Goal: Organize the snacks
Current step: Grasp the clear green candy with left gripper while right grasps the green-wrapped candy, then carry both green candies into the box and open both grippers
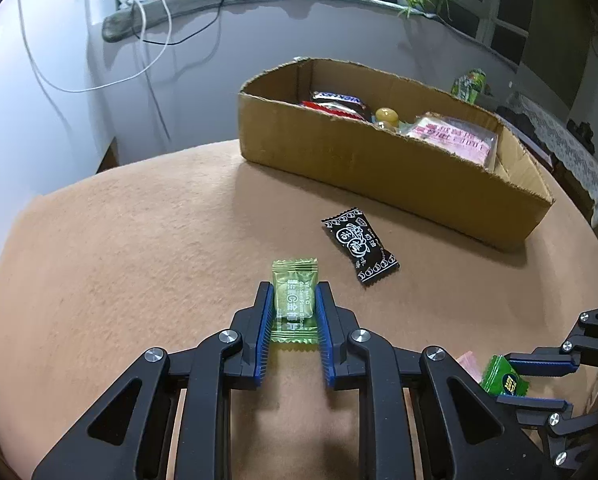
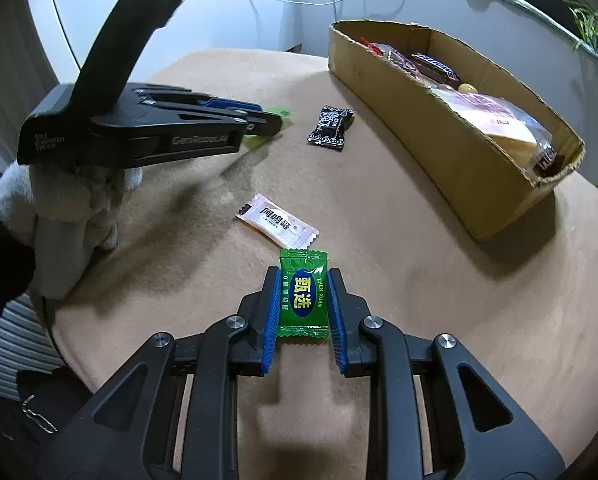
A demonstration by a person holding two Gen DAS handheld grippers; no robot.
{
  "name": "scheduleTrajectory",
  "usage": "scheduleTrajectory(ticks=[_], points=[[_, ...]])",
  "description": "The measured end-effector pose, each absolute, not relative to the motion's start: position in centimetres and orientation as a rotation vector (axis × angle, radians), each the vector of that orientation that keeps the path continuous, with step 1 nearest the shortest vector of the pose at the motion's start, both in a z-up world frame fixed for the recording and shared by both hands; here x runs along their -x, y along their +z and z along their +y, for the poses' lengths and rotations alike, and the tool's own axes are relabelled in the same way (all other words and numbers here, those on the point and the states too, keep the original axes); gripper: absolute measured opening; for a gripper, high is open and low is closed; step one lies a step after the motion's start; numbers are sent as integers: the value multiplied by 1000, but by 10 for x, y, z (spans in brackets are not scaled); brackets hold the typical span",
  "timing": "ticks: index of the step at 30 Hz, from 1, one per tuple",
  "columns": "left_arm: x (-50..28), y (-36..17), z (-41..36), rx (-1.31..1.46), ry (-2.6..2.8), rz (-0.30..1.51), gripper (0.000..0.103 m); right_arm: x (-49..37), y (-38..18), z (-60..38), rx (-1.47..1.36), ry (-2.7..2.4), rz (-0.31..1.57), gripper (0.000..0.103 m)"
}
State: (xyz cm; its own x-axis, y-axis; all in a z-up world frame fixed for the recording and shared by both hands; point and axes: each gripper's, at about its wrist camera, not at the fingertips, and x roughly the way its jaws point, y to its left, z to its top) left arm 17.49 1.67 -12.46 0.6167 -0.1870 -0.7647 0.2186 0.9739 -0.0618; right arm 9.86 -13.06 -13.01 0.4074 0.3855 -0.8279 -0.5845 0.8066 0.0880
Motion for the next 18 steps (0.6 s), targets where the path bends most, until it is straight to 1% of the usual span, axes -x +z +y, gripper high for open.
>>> scheduleTrajectory(ticks=[9, 18], points=[[-156, -98, 15, -19, -235, 805, 19, -93, -104, -143, 188, 597, 912, 23], [-155, -62, 3, -10, -259, 721, 19, -113, -65, -164, 148, 545, 825, 23]])
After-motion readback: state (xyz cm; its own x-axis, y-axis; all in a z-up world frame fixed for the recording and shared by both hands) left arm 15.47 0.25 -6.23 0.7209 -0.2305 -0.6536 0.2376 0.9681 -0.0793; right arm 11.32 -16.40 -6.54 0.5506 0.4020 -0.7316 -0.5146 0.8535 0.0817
